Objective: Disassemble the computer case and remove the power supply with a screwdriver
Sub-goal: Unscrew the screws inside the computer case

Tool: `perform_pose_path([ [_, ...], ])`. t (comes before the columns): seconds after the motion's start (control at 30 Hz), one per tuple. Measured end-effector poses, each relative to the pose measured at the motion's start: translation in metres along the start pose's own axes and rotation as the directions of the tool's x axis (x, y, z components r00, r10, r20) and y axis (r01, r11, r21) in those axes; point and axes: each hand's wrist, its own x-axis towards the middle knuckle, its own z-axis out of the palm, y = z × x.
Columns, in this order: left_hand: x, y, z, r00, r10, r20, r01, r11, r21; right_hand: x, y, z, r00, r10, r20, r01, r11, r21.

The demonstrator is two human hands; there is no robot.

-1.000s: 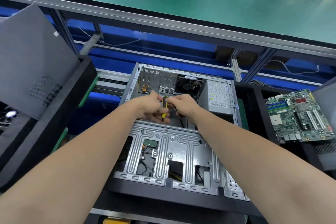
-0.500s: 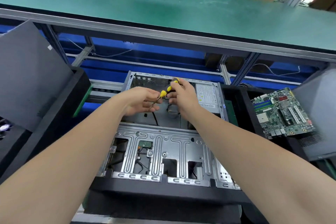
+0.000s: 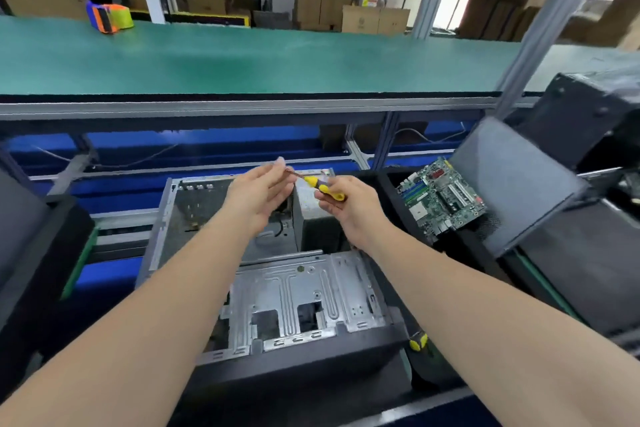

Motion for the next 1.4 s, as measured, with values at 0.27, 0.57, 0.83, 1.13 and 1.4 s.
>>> perform_pose_path([
  [0.27, -0.018, -0.062, 0.103, 0.991, 0.007, 0.136, -0.024, 0.992, 0.123, -0.048, -0.040, -0.100, 1.000, -0.021, 0.018, 0.023, 0.992, -0.125],
  [0.57, -0.042, -0.133, 0.192, 0.990, 0.129, 0.050, -0.138, 0.945, 0.297, -0.066, -0.065, -0.207, 0.979, 0.126, 0.158, -0.083, 0.963, -0.255],
  [0.83, -0.045, -0.202, 0.228, 0.995, -0.093, 0.026, 0.065, 0.839, 0.540, -0.066, -0.067, -0.311, 0.969, 0.227, 0.093, -0.176, 0.908, -0.380],
  [1.13, -0.056, -0.282, 0.200, 0.928, -0.345, 0.139, -0.200, -0.150, 0.968, -0.067, -0.040, -0.383, 0.920, 0.370, -0.127, -0.391, 0.871, -0.297],
  [1.4, -0.060, -0.307, 0.196, 0.933, -0.328, 0.148, -0.211, -0.166, 0.963, -0.076, -0.016, -0.408, 0.854, 0.430, -0.294, -0.489, 0.855, -0.171],
])
